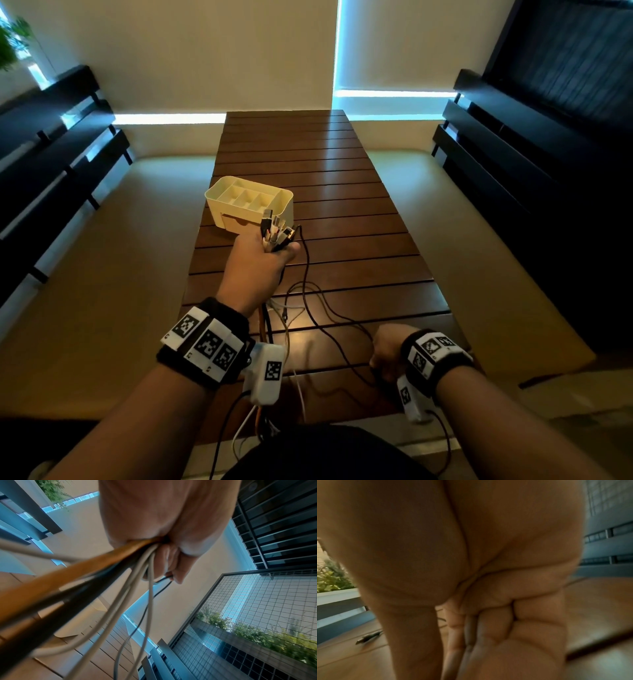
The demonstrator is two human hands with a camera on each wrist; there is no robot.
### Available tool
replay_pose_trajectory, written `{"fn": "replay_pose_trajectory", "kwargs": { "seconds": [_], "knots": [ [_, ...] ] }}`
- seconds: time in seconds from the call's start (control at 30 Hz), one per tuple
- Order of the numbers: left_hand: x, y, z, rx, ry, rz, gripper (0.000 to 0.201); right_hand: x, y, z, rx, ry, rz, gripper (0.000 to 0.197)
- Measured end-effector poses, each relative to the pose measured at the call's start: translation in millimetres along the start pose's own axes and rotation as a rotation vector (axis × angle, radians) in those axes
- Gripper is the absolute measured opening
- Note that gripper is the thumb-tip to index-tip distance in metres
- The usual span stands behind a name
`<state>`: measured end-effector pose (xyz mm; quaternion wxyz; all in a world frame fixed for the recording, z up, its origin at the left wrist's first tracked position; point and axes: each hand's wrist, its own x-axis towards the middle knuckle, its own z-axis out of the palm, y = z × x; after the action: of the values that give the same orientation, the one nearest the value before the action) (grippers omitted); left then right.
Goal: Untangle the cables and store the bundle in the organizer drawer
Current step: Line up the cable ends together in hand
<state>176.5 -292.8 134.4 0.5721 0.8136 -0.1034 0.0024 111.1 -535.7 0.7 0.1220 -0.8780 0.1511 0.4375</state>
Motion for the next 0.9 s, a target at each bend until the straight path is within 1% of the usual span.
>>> {"fn": "replay_pose_trajectory", "kwargs": {
  "seconds": [0.03,0.07,0.1,0.17,0.23,0.3,0.37,0.4,0.47,0.53,0.57,0.63,0.67,0.7,0.73,0.77,0.8,0.83,0.87,0.9],
  "knots": [
    [-0.4,1.4,0.4,0.016,-0.009,0.001,0.013,-4.6,-1.3,-5.4,0.016,0.066,-0.03,0.025],
    [-1.1,3.0,0.8,0.029,-0.019,-0.005,0.013,-11.3,-3.3,-12.6,0.069,0.176,-0.09,0.018],
    [-1.6,4.2,0.9,0.034,-0.028,-0.012,0.013,-20.9,-7.2,-20.9,0.181,0.298,-0.168,0.014],
    [-2.6,7.6,0.9,0.034,-0.048,-0.018,0.012,-48.6,-21.4,-40.5,0.47,0.494,-0.374,0.014],
    [-6.0,12.9,1.5,0.066,-0.089,0.009,0.011,-83.9,-40.0,-62.6,0.681,0.623,-0.602,0.019],
    [-9.9,19.3,2.4,0.074,-0.163,0.051,0.014,-114.1,-56.7,-81.2,0.813,0.679,-0.797,0.026],
    [-11.6,23.5,1.8,0.043,-0.23,0.074,0.017,-130.6,-70.6,-92.6,0.79,0.678,-0.927,0.028],
    [-11.7,25.3,0.6,0.022,-0.247,0.083,0.017,-133.4,-76.3,-95.4,0.747,0.669,-0.966,0.024],
    [-12.3,28.6,-2.4,0.015,-0.267,0.12,0.018,-132.9,-82.6,-96.4,0.733,0.646,-1.0,0.016],
    [-14.1,31.2,-6.0,0.06,-0.25,0.157,0.016,-127.0,-80.1,-94.1,0.782,0.591,-0.982,0.011],
    [-13.4,30.2,-9.2,0.053,-0.206,0.137,0.017,-124.5,-76.4,-90.8,0.756,0.567,-0.948,0.009],
    [-7.2,26.4,-19.6,-0.087,-0.083,0.04,0.019,-115.9,-66.0,-78.9,0.713,0.506,-0.867,0.012],
    [-2.6,23.8,-25.6,-0.149,-0.034,0.004,0.019,-110.9,-60.9,-72.5,0.772,0.46,-0.85,0.015],
    [1.1,21.3,-30.8,-0.154,-0.009,-0.006,0.018,-107.4,-57.0,-67.7,0.868,0.424,-0.844,0.018],
    [2.8,19.8,-34.4,-0.108,-0.011,0.0,0.015,-104.9,-54.6,-65.0,0.965,0.414,-0.841,0.02],
    [3.4,18.5,-36.0,-0.057,-0.036,0.007,0.013,-104.8,-53.9,-64.5,1.042,0.437,-0.83,0.022],
    [2.8,18.4,-35.5,-0.019,-0.073,0.003,0.013,-105.3,-53.8,-66.3,1.081,0.498,-0.805,0.022],
    [2.5,16.7,-34.1,0.006,-0.109,-0.01,0.015,-106.4,-53.6,-69.3,1.071,0.587,-0.77,0.022],
    [2.3,14.7,-32.9,0.024,-0.133,-0.025,0.017,-107.3,-52.8,-72.8,1.012,0.687,-0.727,0.022],
    [3.3,11.9,-32.5,0.036,-0.131,-0.041,0.017,-107.8,-50.8,-76.5,0.918,0.777,-0.681,0.021]
  ]
}}
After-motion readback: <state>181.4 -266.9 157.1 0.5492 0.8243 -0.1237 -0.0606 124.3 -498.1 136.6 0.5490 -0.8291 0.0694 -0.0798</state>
